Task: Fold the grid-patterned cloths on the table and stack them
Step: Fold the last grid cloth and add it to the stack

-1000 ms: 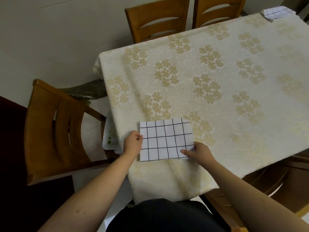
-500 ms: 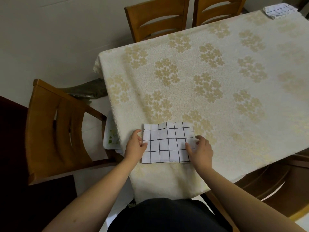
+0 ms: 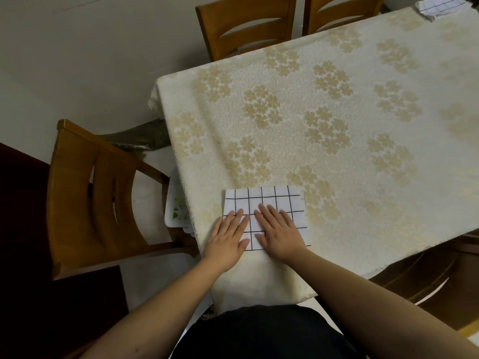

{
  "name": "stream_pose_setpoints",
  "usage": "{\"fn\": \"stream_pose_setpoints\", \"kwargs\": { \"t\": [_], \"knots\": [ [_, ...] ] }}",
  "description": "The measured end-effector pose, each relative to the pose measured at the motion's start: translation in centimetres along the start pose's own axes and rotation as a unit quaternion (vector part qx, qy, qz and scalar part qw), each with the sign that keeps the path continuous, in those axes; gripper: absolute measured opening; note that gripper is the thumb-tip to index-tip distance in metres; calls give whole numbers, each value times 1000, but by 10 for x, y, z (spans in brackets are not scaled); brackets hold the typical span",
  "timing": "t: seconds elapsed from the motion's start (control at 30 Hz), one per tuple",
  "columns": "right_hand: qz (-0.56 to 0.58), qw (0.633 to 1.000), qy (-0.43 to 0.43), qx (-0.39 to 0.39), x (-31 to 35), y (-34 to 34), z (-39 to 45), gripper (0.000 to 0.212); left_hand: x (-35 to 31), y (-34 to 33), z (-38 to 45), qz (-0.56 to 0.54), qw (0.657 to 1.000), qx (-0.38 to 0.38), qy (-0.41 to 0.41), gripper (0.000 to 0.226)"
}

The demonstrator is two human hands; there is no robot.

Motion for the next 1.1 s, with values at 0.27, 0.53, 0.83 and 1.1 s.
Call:
{"fn": "stream_pose_setpoints", "kwargs": {
  "t": [0.27, 0.53, 0.83, 1.1],
  "knots": [
    [-19, 991, -135, 16, -37, 4, -33, 70, 16, 6, 8, 19, 997, 44, 68, 68],
    [19, 978, -196, -74, -46, 19, -49, 58, 27, 35, 19, -133, 971, -32, 195, 63],
    [319, 847, -383, -185, -49, 21, -63, 44, 28, 37, 22, -186, 915, 87, 348, 36],
    [336, 869, -363, -29, -36, 15, -78, 23, 17, 52, 41, -281, 913, 70, 287, 15]
  ]
}}
Point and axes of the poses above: each hand's wrist, its own z-axis towards the middle knuckle, its own y-axis out of the back of the hand, x = y × z, the point moved 4 cm from there along z, towards the middle knuckle, and after that the axes turned 15 degrees about y, right-handed, at the moved point
